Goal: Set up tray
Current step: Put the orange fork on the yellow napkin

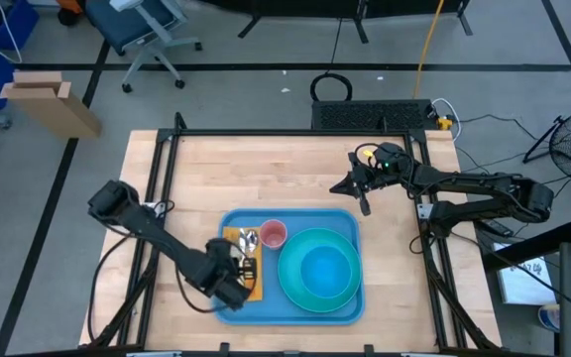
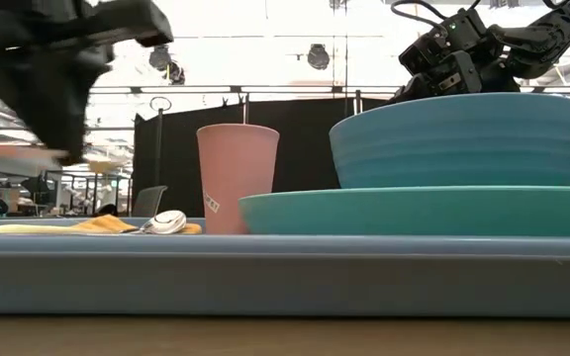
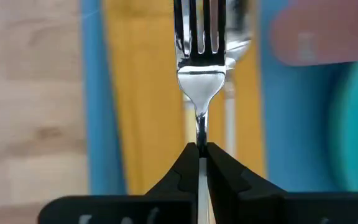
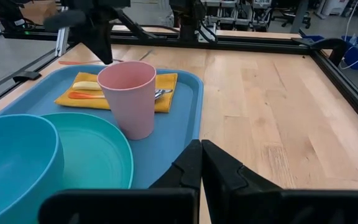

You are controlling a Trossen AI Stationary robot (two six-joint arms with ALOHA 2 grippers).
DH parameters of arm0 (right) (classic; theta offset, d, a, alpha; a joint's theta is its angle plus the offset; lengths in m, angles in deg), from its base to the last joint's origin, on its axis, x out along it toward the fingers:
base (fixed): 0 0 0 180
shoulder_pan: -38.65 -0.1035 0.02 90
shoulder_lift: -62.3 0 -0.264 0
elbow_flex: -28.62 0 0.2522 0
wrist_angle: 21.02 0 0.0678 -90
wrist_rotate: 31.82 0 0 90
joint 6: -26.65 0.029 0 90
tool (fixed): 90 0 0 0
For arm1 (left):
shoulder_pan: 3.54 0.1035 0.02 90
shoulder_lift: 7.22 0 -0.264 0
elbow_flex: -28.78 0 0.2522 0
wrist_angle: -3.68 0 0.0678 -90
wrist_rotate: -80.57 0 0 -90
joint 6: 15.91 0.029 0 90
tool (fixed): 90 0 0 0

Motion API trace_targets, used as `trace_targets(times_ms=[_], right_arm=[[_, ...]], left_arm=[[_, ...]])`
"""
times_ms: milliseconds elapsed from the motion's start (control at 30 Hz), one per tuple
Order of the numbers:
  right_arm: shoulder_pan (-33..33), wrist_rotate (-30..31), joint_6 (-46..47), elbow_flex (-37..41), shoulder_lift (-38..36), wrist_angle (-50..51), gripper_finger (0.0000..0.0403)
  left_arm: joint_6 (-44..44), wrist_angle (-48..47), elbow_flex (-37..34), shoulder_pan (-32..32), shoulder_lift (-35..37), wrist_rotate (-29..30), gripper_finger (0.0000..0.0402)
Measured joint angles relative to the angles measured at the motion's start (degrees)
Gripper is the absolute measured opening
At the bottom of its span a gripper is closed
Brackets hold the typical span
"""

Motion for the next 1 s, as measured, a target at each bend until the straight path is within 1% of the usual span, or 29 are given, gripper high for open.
trace_targets(times_ms=[67,133,200,367,500,667,767,933,1000], right_arm=[[0.0,0.0,0.0,0.0,0.0,0.1,0.0],[-0.02,0.0,0.0,0.0,0.0,0.17,0.0],[0.0,0.0,-0.02,0.0,-0.01,0.12,0.0],[0.0,0.0,0.0,0.0,-0.01,-0.5,0.0],[-0.01,0.0,0.0,0.0,-0.01,-0.52,0.0],[0.0,0.0,0.0,0.0,0.0,-0.5,0.0],[-0.02,-0.02,0.0,0.0,0.0,-0.48,0.0],[-0.02,-0.02,0.02,0.0,0.0,-0.28,0.0],[-0.02,-0.02,0.02,0.0,0.0,-0.26,0.0]], left_arm=[[-2.96,-1.19,-0.01,-0.6,-1.29,-1.04,0.0016],[-3.25,-1.38,-0.11,-0.5,-2.11,-2.17,0.0016],[-2.43,-1.37,-0.04,0.21,-2.4,-3.37,0.0011],[0.78,-3.11,-0.07,2.05,-3.11,-4.23,0.001],[2.63,-5.94,-0.04,3.95,-3.12,-4.59,0.0018],[5.95,-4.67,-0.07,5.45,-4.11,-5.02,0.0009],[5.78,-4.44,-0.07,5.58,-5.28,-5.93,0.001],[5.31,-4.1,-0.11,5.52,-7.86,-8.22,0.0025],[5.56,-3.55,-0.11,5.51,-8.78,-8.73,0.0023]])
